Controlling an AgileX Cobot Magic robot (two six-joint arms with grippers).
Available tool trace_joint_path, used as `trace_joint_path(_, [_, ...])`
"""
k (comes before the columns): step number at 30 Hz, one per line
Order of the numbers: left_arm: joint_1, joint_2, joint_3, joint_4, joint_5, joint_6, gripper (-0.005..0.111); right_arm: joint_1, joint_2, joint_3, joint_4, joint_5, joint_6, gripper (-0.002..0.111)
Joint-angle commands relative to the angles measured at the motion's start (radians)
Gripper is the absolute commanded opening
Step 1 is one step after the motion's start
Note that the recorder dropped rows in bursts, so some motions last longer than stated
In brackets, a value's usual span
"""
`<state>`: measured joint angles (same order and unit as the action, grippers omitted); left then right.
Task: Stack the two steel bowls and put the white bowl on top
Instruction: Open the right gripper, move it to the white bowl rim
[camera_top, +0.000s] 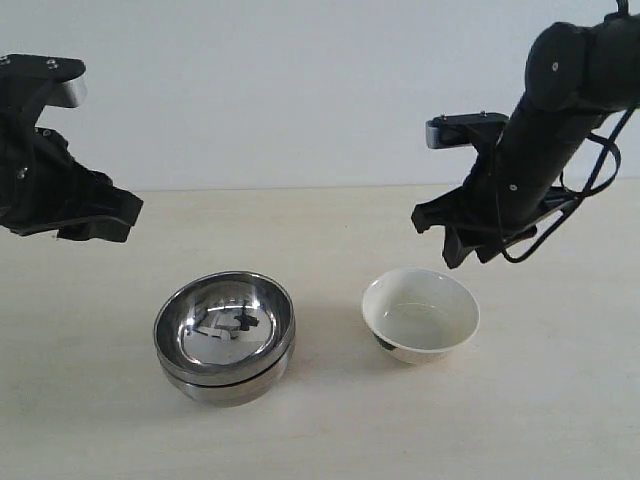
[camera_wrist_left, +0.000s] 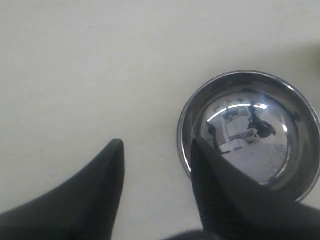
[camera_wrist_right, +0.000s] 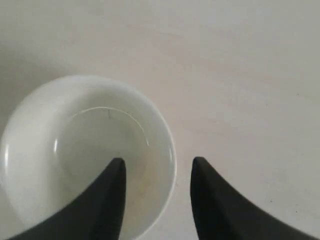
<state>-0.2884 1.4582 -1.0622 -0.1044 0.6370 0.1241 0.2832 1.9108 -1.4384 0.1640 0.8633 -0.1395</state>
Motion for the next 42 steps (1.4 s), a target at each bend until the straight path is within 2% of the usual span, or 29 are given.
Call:
trace_joint_path(1, [0.017, -0.001, 0.005, -0.031, 0.028, -0.041, 0.041, -0.023, -0.014, 0.096, 0.044, -0.111, -0.052, 0.036])
trace_joint_path(15, [0.017, -0.001, 0.005, -0.042, 0.033, -0.038, 0.041, -0.023, -0.011, 0.148, 0.068, -0.185, -0.050, 0.036])
trace_joint_path(25, [0.017, -0.001, 0.005, -0.042, -0.059, -0.038, 0.041, -0.023, 0.081, 0.151, 0.073, -0.219, -0.052, 0.036])
trace_joint_path(27, [0.017, -0.001, 0.005, -0.042, -0.065, -0.038, 0.041, -0.023, 0.086, 0.151, 0.073, -0.224, -0.052, 0.031])
trace_joint_path(31, [0.017, -0.001, 0.005, -0.042, -0.066, -0.038, 0.041, -0.023, 0.091, 0.151, 0.073, -0.228, -0.055, -0.001])
trace_joint_path(42, [0.017, -0.001, 0.005, -0.042, -0.061, -0.038, 0.041, -0.023, 0.089, 0.151, 0.091, -0.255, -0.055, 0.000])
